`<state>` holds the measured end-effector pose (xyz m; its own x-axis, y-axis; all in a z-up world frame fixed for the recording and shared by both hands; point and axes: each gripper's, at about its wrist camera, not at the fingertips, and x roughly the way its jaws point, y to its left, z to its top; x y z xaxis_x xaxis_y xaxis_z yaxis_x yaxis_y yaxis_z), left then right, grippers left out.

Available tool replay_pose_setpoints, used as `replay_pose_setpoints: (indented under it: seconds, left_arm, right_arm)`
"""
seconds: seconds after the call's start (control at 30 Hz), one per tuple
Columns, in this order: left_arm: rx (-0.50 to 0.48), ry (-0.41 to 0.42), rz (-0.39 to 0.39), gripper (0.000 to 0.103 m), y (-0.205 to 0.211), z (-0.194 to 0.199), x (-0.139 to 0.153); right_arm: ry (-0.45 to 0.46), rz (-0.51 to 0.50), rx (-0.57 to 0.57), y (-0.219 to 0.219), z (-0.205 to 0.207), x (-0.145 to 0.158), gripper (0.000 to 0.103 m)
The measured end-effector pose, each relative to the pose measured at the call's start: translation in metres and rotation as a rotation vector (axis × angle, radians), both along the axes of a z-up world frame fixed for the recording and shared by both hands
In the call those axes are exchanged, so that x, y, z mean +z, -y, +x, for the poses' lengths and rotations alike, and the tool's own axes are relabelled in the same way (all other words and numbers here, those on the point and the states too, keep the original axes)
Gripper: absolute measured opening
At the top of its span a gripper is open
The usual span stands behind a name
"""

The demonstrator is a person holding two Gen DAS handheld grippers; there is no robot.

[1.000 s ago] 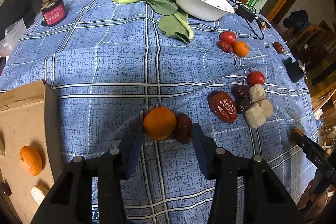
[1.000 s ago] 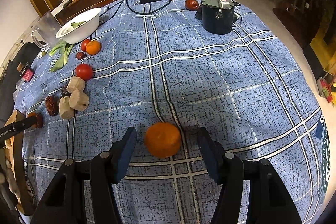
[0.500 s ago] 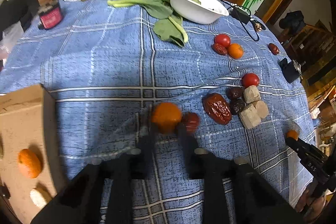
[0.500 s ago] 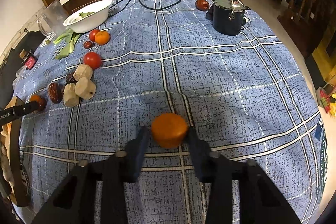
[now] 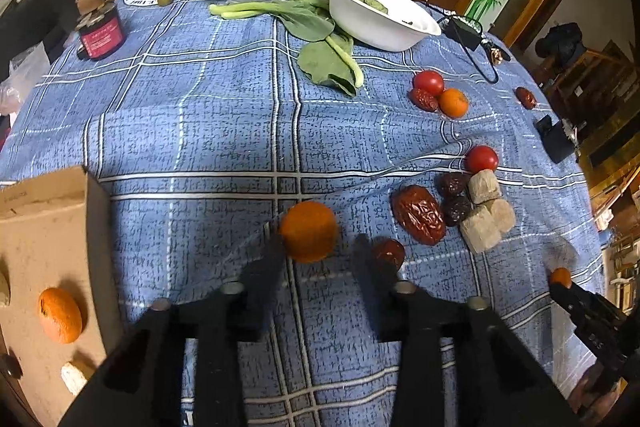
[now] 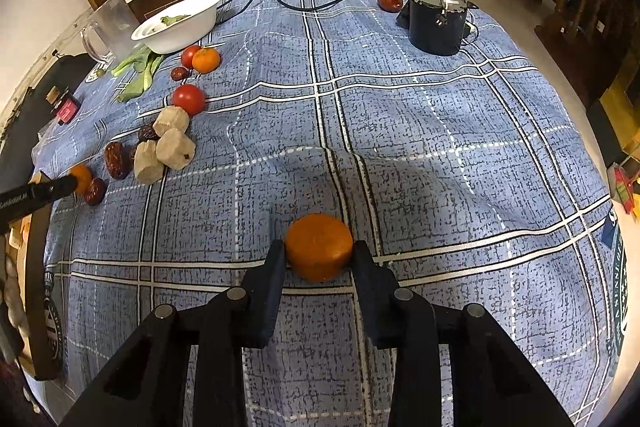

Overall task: Organize fruits
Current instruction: 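Carry both oranges, one in each tool, over the cardboard tray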

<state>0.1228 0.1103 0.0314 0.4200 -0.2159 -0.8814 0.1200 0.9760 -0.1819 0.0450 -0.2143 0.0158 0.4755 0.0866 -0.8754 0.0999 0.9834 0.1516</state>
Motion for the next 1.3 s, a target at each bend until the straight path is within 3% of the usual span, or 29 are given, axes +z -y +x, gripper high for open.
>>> replay_pose_setpoints:
  seconds: [0.13, 0.17, 0.2, 0.23, 0.3, 0.47, 0.73, 0.97, 1.3]
  left_arm:
    - [0.008, -0.005, 0.034, 0.048, 0.004, 0.004, -0.010]
    - [0.014, -0.008, 0.042, 0.045, 0.003, 0.005, -0.012]
    - [0.027, -0.003, 0.052, 0.032, 0.001, 0.005, -0.012]
    - [0.034, -0.002, 0.053, 0.030, -0.001, 0.005, -0.012]
    - [0.055, -0.014, 0.008, 0.029, -0.008, 0.005, -0.011]
    - [0.081, 0.006, -0.009, 0.029, -0.015, -0.006, -0.003]
    - [0.141, 0.065, -0.103, 0.029, -0.041, -0.040, 0.030]
    - [0.254, 0.096, -0.129, 0.029, -0.103, -0.085, 0.055]
    - [0.446, 0.037, -0.060, 0.029, -0.221, -0.151, 0.046]
  right_arm:
    - [0.003, -0.001, 0.006, -0.001, -0.003, 0.001, 0.036]
    - [0.004, -0.002, 0.009, -0.001, -0.003, 0.001, 0.036]
    - [0.004, -0.004, 0.015, -0.001, -0.004, 0.001, 0.036]
    - [0.006, -0.006, 0.020, -0.001, -0.004, 0.001, 0.036]
    - [0.007, 0.000, 0.022, -0.001, -0.007, 0.002, 0.035]
    - [0.003, 0.015, 0.023, 0.000, -0.009, 0.003, 0.035]
    - [0.023, 0.037, 0.057, -0.015, -0.012, 0.016, 0.035]
    - [0.071, 0.067, 0.171, -0.072, -0.008, 0.041, 0.035]
    - [0.117, 0.105, 0.448, -0.211, -0.015, 0.069, 0.036]
